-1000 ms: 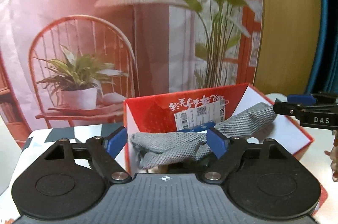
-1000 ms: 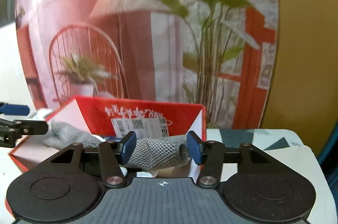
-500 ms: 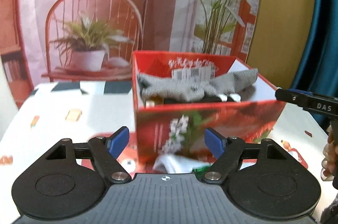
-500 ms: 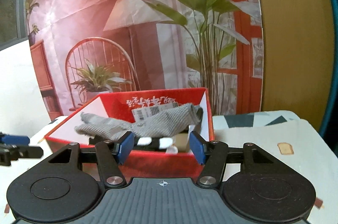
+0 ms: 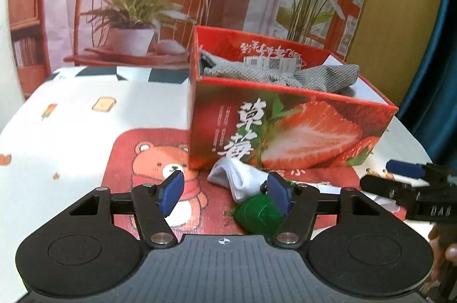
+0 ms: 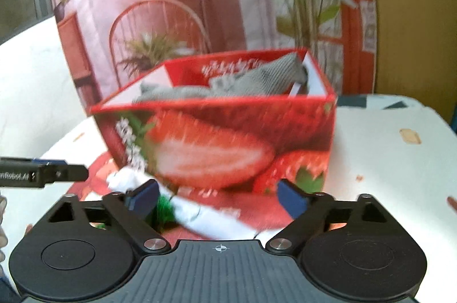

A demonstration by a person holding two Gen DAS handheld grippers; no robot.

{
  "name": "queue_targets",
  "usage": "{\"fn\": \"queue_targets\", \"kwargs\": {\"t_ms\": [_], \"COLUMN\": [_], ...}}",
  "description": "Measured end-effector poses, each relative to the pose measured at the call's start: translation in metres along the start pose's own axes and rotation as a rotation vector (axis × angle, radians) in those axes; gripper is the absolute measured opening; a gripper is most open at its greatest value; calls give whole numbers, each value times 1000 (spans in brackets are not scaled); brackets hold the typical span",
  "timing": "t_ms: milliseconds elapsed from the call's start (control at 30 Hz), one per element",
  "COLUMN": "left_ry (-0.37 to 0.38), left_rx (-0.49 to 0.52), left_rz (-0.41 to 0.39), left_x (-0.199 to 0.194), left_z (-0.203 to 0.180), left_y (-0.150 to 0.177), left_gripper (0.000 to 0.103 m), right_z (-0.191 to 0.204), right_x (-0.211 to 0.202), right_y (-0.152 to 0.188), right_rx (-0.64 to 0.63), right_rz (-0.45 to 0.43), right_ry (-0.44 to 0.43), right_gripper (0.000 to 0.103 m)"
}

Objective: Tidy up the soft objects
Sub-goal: 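Move both grippers down to the green tasseled pouch and close on it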

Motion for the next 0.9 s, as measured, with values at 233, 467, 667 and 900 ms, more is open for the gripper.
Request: {"fn": "queue_targets", "kwargs": {"t_ms": [233, 467, 667, 900], "left_ry": [-3, 105, 164, 166], "left_rx": [-20, -13, 10, -17], "left_rz": [41, 109, 129, 131], "left_x": [14, 29, 28, 28], "left_z": [-5, -33, -53, -45], "left_y": [10, 23, 35, 34], "left_gripper": [65, 65, 61, 49], "right_z": [2, 2, 1, -1], "right_x": [14, 20, 23, 25], "right_y": [20, 29, 32, 34], "right_rx": [11, 13, 17, 20], "right_rz": [74, 111, 130, 136], "right_ry": [-18, -39, -43, -40], "right_gripper": [93, 92, 91, 90]}}
Point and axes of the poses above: each gripper's, at about its wrist camera, not at the fingertips, and x roughly the way its jaws point, z to its left, y to its underside, the point moved 9 cm from there along x, roughly the way its jaws point, and after that the axes turned 14 degrees about -y, right-handed, at the moved point
